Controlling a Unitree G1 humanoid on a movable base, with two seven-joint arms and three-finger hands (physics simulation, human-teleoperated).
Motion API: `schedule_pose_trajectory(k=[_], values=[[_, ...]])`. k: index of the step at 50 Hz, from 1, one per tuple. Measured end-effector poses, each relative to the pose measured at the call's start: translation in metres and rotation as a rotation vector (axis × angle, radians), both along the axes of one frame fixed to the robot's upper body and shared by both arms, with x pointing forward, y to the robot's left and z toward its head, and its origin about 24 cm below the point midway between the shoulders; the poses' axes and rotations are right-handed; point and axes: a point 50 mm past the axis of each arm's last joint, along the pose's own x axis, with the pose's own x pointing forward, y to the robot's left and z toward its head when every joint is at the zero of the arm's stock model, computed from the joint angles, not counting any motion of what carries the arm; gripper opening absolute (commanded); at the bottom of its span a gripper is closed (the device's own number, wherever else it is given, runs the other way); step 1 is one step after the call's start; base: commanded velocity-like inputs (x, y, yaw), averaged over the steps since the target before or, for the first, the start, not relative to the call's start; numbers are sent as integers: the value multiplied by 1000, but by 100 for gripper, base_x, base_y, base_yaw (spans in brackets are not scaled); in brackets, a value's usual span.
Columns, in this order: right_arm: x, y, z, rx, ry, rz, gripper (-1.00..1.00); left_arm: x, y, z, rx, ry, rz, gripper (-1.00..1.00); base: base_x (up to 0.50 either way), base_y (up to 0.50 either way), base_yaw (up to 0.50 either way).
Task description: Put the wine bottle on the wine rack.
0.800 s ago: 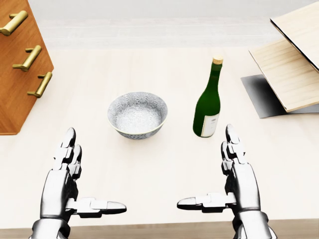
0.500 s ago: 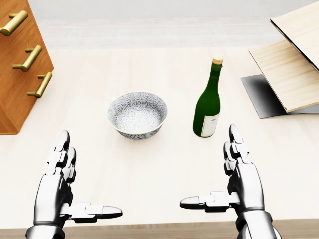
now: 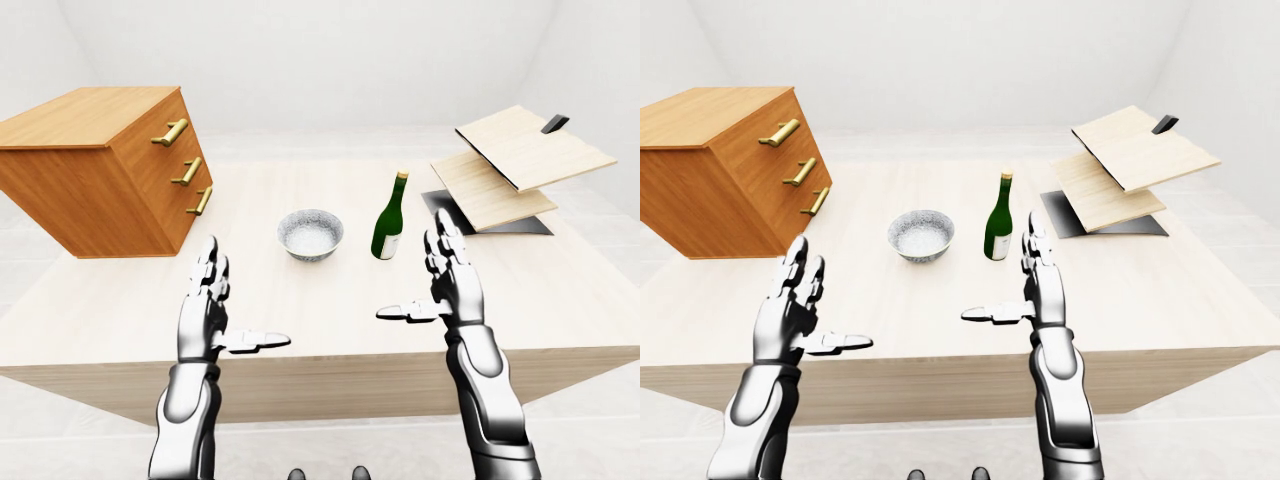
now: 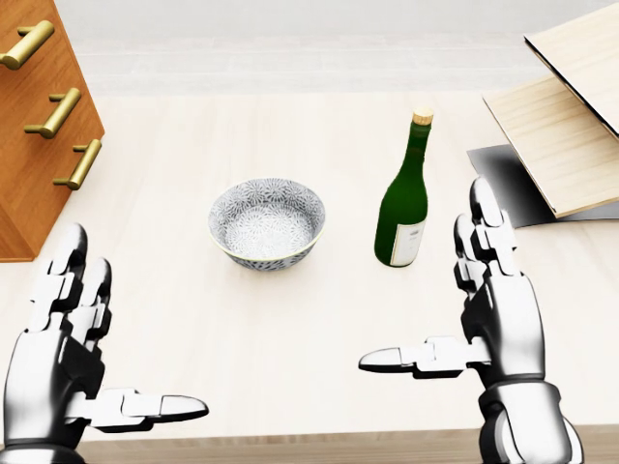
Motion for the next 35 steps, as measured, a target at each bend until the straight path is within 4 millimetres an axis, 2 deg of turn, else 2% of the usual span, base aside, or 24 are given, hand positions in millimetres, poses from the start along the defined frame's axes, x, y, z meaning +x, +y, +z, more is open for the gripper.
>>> schedule_pose_trajectory(k=[19,24,35], values=[[-6,-12,32,5,-139,-14,100,-10,10,54,9,-242,-11,100,0,0,0],[-7,-11,35,17,-153,-4,100,-11,11,57,8,-258,-15,100,0,-19,0],[-9,-8,39,27,-173,16,100,-12,10,55,-1,-251,-26,100,0,-50,0]])
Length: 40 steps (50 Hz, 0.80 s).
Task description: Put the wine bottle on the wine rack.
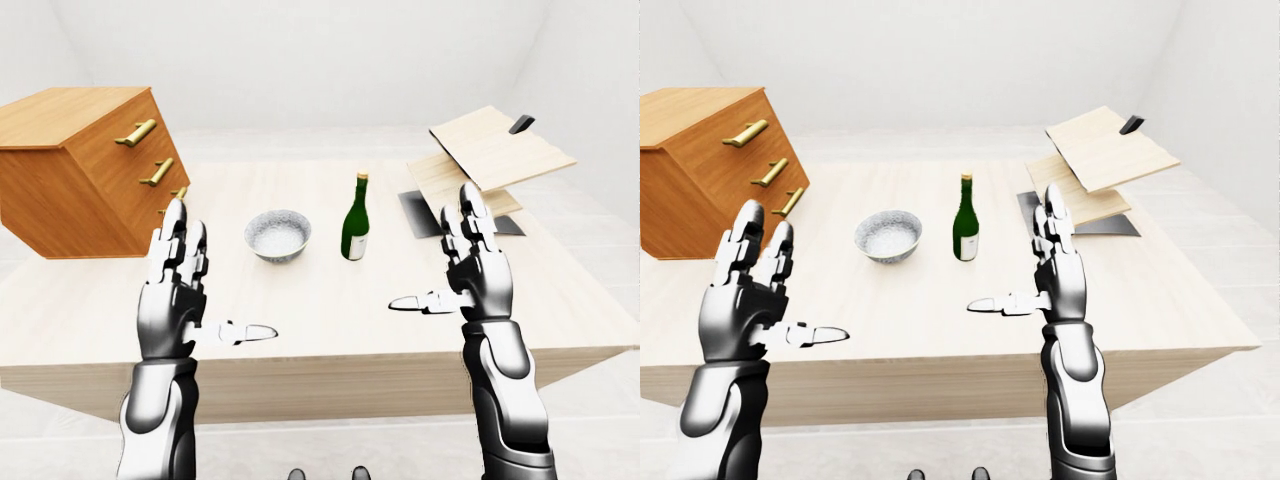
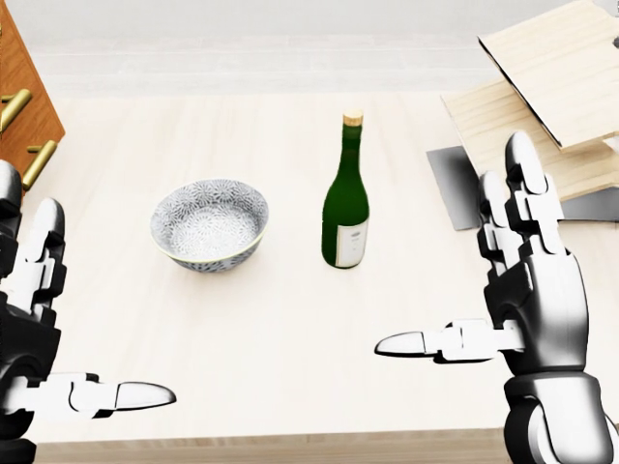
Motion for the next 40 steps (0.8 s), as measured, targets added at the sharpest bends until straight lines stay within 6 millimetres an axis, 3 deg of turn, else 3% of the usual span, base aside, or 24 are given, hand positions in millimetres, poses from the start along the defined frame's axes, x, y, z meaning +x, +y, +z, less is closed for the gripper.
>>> schedule_pose_trajectory(k=[26,40], values=[[0,5,-2,22,6,33,100,-2,-3,-2,-3,9,-5,100,0,-50,0],[2,8,-5,37,18,47,100,-2,-6,-6,-5,29,-12,100,0,-2,38]])
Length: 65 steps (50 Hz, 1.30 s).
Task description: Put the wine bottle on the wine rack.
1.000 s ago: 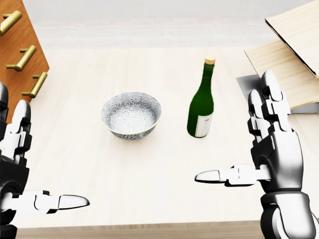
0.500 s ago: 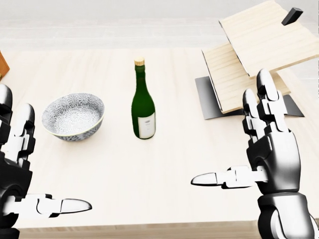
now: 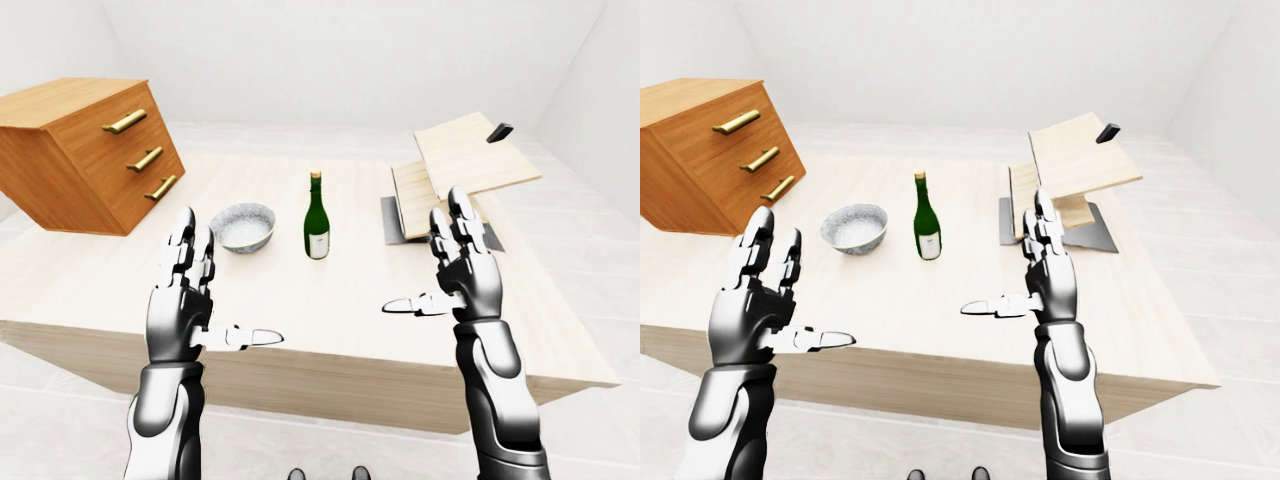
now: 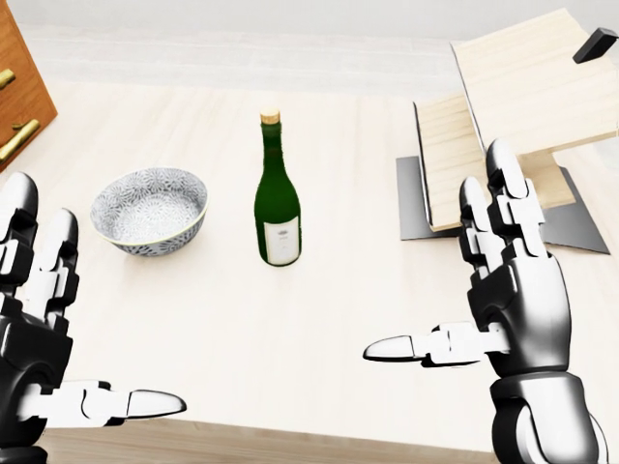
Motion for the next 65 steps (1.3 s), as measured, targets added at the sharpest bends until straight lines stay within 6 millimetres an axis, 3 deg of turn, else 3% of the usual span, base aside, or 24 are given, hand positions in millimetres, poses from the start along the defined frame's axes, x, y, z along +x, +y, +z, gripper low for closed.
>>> schedule_pose_trajectory(k=[25,45,65], values=[[0,-1,-8,13,34,-10,100,-2,-1,-2,-1,12,1,100,0,0,50],[0,-2,-12,8,53,-32,100,-2,-2,2,-1,-8,-1,100,12,-26,0],[3,3,-22,-20,97,-10,100,0,-2,-9,-9,41,-1,100,9,-6,0]])
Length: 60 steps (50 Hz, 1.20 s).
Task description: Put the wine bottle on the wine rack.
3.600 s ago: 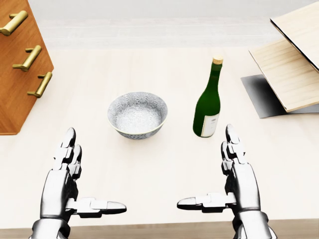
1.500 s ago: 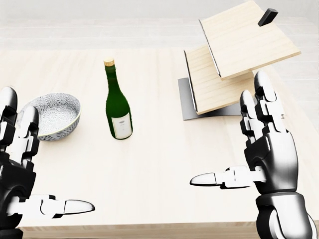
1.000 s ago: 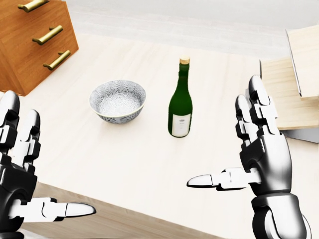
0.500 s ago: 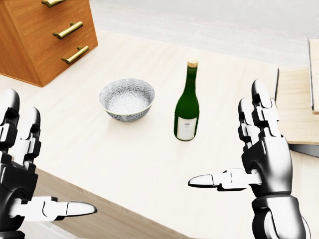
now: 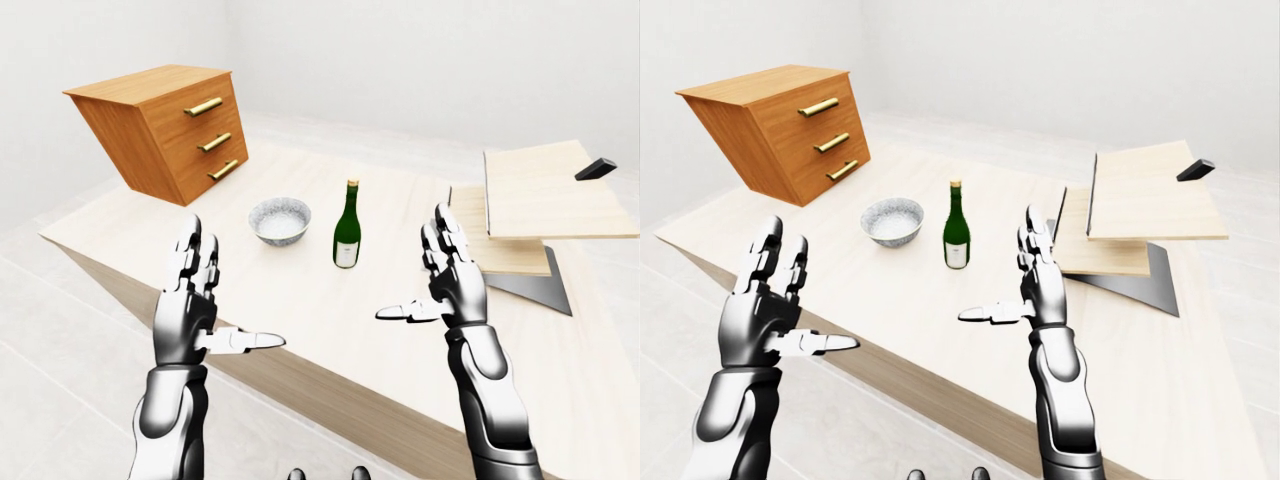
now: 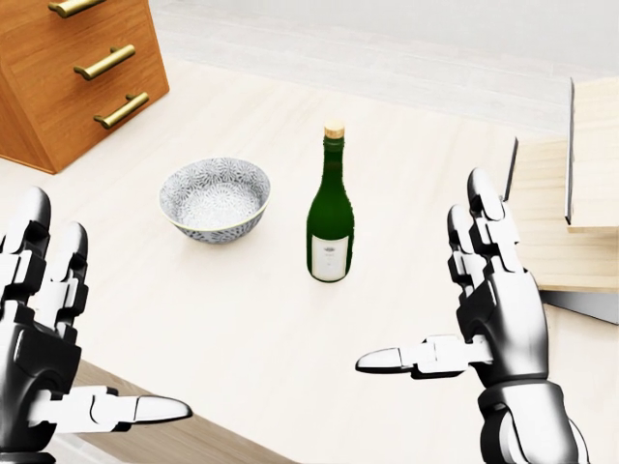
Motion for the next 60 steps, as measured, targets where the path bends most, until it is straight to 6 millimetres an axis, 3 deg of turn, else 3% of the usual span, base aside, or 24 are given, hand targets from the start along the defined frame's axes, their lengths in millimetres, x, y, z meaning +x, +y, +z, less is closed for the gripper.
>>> schedule_pose_trajectory(k=[11,26,60], values=[[-1,2,-3,-6,11,16,100,1,0,-8,-2,35,0,100,2,1,0],[-4,4,6,-7,-28,33,100,1,0,-14,-3,63,-3,100,42,16,0],[11,4,11,-38,-40,29,100,-2,2,-11,2,51,2,100,0,0,0]])
